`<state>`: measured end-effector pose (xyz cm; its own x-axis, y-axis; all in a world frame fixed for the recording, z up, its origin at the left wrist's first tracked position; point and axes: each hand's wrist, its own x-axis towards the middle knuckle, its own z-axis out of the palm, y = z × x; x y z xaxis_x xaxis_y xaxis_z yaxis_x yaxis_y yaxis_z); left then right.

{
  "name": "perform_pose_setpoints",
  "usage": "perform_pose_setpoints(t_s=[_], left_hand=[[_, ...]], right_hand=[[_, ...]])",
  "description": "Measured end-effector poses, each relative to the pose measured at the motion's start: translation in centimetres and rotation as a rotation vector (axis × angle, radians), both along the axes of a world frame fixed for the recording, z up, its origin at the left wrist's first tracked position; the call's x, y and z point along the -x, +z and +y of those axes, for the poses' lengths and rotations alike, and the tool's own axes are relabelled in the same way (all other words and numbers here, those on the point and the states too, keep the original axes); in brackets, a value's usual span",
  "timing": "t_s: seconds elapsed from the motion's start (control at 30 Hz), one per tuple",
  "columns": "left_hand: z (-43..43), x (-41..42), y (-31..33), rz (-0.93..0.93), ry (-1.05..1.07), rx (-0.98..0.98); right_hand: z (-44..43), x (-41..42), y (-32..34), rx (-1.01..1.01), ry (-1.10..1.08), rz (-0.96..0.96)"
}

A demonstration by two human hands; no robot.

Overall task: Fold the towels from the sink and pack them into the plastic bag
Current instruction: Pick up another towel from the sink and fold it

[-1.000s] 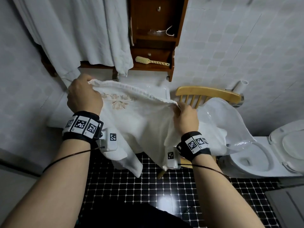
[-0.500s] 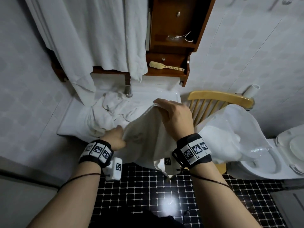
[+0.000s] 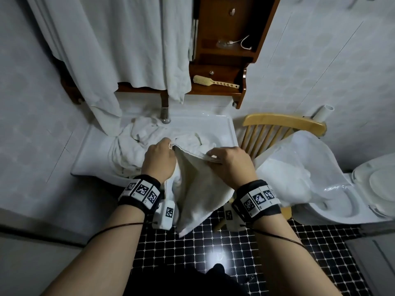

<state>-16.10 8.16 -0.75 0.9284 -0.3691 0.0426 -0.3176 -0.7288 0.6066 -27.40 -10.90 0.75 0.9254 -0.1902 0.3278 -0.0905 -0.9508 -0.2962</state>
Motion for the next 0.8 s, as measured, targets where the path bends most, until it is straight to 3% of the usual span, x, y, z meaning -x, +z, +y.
perform_pose_setpoints(t_s=[0.07,0.17,0.3,0.5,0.67,0.8], left_hand=[[-0.7,0.3,1.0,0.009,0.016,0.100],[-1.8,0.9,2.7,0.077,0.047,0.220],[-2.6,0.8,4.4,0.228,0.125,0.338],[-2.8,2.3,5.6,0.019,0.167,0.217],[-1.6,3.1,7.1,-0.064,0.213,0.210],[-0.5,2.8,7.9,-0.104,0.230,0.213]], right_hand=[[-0.4,0.2,-0.7,0.010,-0.058,0.047],[-0.3,0.5,-1.6,0.031,-0.132,-0.035],[0.7,1.5,-3.7,-0.043,0.039,0.014],[2.7,1.3,-6.6,-0.033,0.128,0.160],[3.8,1.0,-7.0,-0.184,0.254,0.372],[2.8,-0.1,-8.9,-0.314,0.281,0.374]])
